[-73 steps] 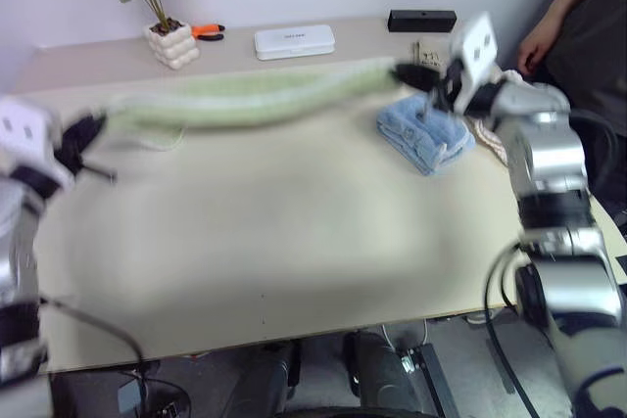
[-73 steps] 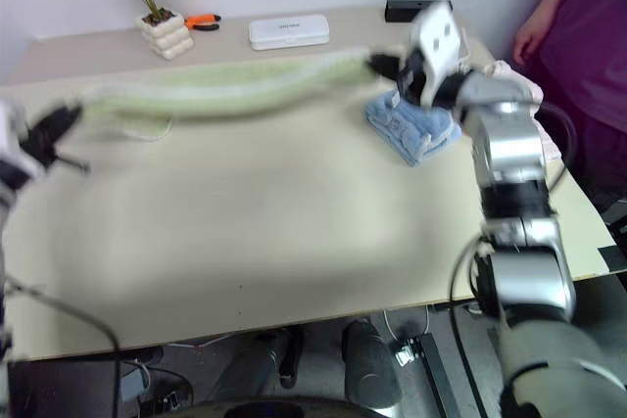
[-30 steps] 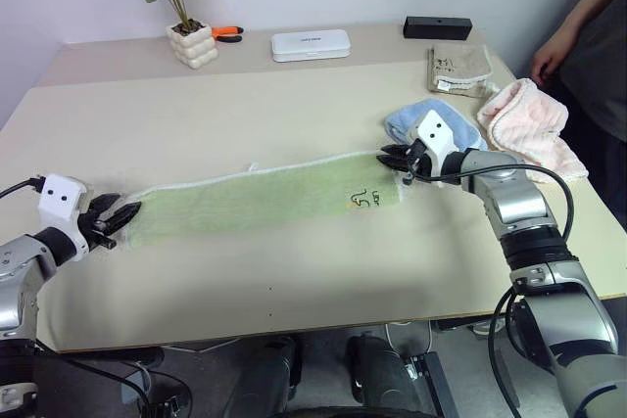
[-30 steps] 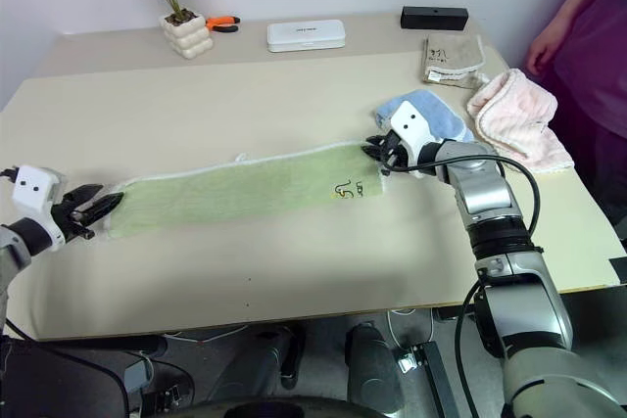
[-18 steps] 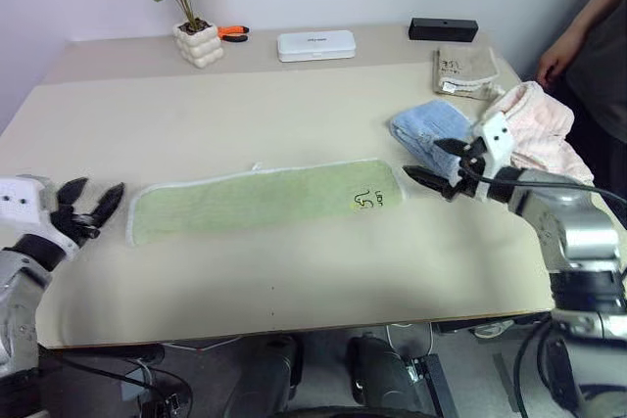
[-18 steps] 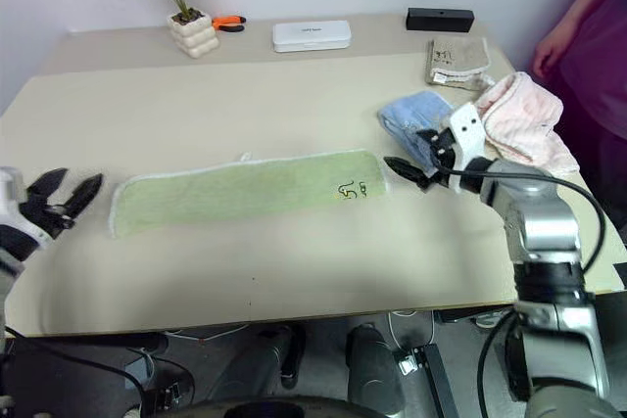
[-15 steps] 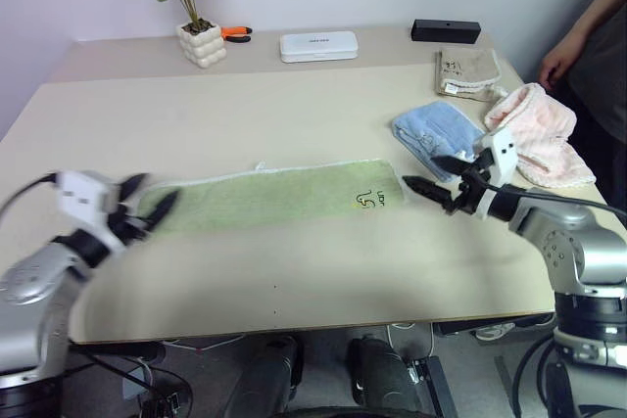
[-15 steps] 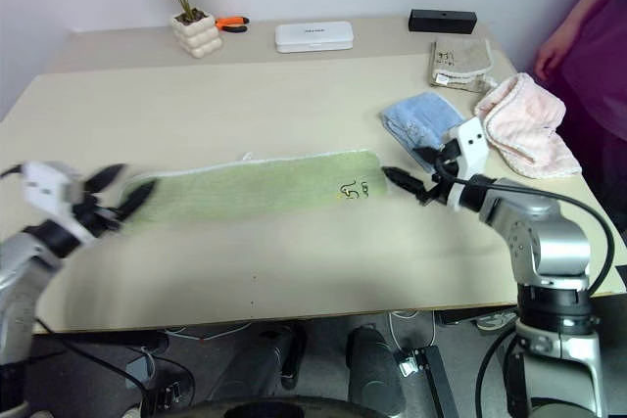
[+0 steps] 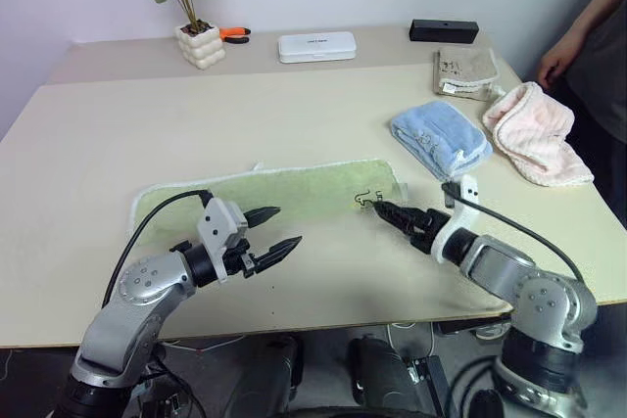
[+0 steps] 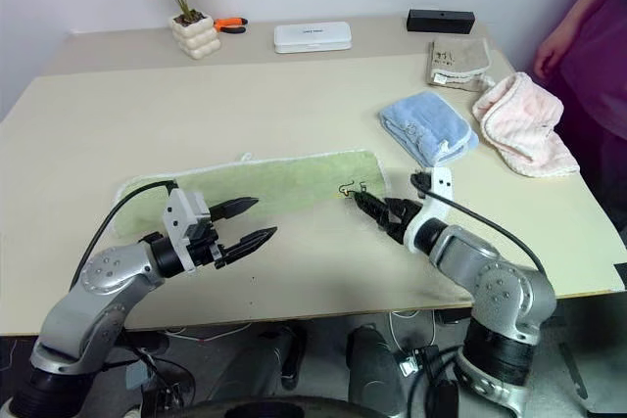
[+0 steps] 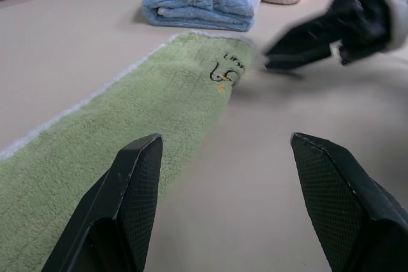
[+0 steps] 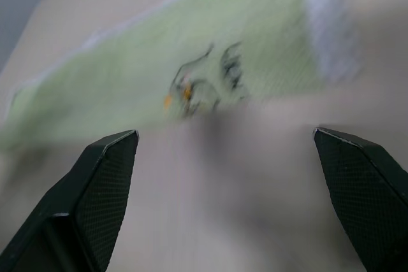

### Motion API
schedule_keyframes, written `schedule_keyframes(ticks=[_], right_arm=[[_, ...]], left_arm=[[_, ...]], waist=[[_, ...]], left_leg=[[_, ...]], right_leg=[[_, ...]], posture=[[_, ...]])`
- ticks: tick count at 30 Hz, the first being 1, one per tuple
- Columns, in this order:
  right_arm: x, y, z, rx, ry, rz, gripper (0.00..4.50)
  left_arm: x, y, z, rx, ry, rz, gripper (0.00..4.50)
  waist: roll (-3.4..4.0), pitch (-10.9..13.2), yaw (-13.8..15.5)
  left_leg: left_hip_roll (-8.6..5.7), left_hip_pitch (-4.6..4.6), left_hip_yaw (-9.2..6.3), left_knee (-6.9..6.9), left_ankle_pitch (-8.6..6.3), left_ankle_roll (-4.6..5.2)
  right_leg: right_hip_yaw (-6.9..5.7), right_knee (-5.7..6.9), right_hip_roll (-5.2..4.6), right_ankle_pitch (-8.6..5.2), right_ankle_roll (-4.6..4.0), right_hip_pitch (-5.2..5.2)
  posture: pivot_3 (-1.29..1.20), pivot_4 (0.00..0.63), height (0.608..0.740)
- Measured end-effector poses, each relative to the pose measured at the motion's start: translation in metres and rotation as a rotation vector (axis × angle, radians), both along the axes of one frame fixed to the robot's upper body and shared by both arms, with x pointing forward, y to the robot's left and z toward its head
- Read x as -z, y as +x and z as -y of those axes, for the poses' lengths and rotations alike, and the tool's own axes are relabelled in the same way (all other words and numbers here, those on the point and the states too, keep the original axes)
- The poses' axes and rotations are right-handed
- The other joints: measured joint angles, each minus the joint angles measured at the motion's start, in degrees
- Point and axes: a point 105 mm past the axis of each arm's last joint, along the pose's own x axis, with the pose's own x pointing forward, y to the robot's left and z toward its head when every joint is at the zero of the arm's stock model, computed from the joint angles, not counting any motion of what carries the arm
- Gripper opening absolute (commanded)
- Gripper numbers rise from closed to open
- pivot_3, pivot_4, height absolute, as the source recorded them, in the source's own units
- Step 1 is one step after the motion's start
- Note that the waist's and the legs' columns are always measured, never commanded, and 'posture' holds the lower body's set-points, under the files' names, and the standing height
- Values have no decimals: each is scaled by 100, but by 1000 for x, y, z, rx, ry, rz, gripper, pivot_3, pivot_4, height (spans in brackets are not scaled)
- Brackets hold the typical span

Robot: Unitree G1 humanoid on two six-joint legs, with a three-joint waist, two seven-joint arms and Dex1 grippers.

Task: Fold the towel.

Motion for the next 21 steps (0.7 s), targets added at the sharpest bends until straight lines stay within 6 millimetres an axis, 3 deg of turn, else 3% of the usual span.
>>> schedule_keyframes(ticks=[3,6,13,18,21], right_arm=[[1,16,-7,62,83,-55,4470],[0,34,-8,124,141,-89,3597],[8,40,-3,183,144,-132,34],[4,41,4,215,139,-118,34],[-10,36,22,240,104,-60,34]], left_arm=[[2,-2,-4,-17,4,-2,3256],[4,-2,-7,-33,7,0,3256],[8,-6,-10,-62,4,-1,3256],[10,-7,-8,-67,2,8,3256],[10,-7,-5,-60,-4,10,3256]], waist=[[0,-1,13],[1,-3,5],[4,-2,-13],[5,-2,-6],[8,-1,16]], left_leg=[[0,0,0,-4,0,0],[0,3,2,-2,1,0],[0,2,2,-7,1,1],[0,2,2,-5,1,1],[-1,0,2,-6,1,1]], right_leg=[[-1,-2,0,0,1,-1],[1,-2,2,1,-1,1],[1,0,1,1,0,-1],[1,-2,1,1,-1,1],[0,-5,0,0,-1,1]], posture=[[0,150,738],[0,150,738],[0,150,738],[0,150,738],[0,150,738]])
